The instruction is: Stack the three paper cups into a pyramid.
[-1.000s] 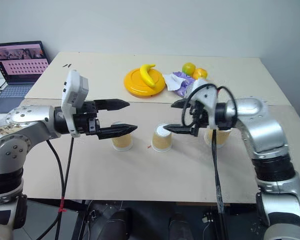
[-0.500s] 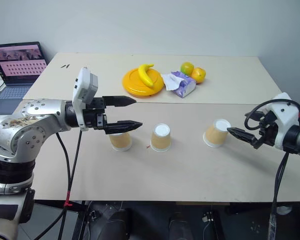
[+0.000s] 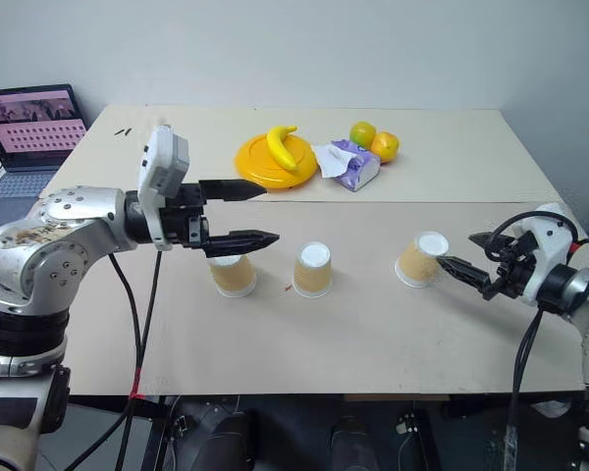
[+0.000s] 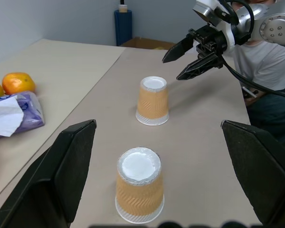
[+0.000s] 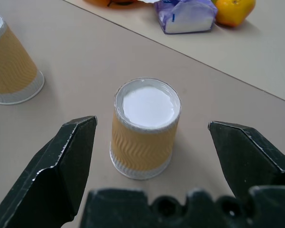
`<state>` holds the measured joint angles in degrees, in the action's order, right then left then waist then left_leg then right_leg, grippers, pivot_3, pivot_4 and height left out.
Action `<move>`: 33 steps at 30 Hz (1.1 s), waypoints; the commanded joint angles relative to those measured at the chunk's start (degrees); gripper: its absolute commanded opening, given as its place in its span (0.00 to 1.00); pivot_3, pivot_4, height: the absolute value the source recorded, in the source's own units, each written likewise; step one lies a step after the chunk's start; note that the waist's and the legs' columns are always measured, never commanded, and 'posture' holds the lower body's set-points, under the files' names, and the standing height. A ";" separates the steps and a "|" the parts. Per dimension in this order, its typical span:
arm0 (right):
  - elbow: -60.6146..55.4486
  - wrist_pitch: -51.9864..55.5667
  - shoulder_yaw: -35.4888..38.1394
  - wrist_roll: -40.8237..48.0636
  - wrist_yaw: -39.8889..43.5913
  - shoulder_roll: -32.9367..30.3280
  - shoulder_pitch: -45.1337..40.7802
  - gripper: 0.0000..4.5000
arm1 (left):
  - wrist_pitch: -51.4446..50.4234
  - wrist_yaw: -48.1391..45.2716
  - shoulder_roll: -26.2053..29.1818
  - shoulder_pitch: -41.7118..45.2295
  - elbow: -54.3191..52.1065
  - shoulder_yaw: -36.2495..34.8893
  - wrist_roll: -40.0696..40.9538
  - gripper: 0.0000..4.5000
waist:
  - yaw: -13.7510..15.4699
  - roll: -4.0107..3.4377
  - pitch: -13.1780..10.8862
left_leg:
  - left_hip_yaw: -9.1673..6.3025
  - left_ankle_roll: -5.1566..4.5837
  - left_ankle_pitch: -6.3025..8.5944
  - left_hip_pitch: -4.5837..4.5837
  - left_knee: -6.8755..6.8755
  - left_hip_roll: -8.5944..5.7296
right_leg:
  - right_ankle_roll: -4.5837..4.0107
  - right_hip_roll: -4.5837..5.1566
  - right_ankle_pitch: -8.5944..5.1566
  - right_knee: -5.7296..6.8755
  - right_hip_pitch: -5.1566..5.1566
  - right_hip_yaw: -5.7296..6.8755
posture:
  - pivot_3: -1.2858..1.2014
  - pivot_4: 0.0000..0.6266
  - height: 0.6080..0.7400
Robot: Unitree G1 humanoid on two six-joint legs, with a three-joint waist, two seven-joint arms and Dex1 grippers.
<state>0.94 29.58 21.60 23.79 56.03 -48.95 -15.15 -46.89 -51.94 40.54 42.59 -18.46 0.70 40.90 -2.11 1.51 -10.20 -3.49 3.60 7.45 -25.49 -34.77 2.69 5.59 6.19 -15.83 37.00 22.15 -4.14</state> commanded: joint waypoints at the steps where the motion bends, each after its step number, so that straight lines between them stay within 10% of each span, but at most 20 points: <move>1: 1.29 -2.27 -1.32 0.11 -0.20 0.15 -2.76 0.98 | -0.91 1.33 1.16 -0.40 -3.08 -2.92 1.10 1.00 | -0.01 0.00 0.00 | 0.00 0.00 0.00 0.00 0.00 0.00 | 0.00 0.00 0.00 0.00 0.00 0.00 | 0.52 0.24 0.94; 33: 13.04 -8.06 -9.06 -1.12 2.19 0.99 -12.01 0.98 | -4.48 6.14 3.40 -2.84 -8.07 -5.68 4.35 1.00 | -0.20 -0.01 0.00 | 0.00 0.00 0.00 0.01 0.00 0.00 | 0.00 0.00 0.01 0.01 0.00 0.00 | 0.52 0.24 0.94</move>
<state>14.85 21.72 11.84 22.50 57.46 -46.64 -25.91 -51.52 -46.14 43.22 39.46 -24.53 -3.43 44.80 -2.31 1.50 -10.20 -3.50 3.61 7.45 -25.48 -34.76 2.69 5.59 6.19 -15.82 37.01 22.16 -4.13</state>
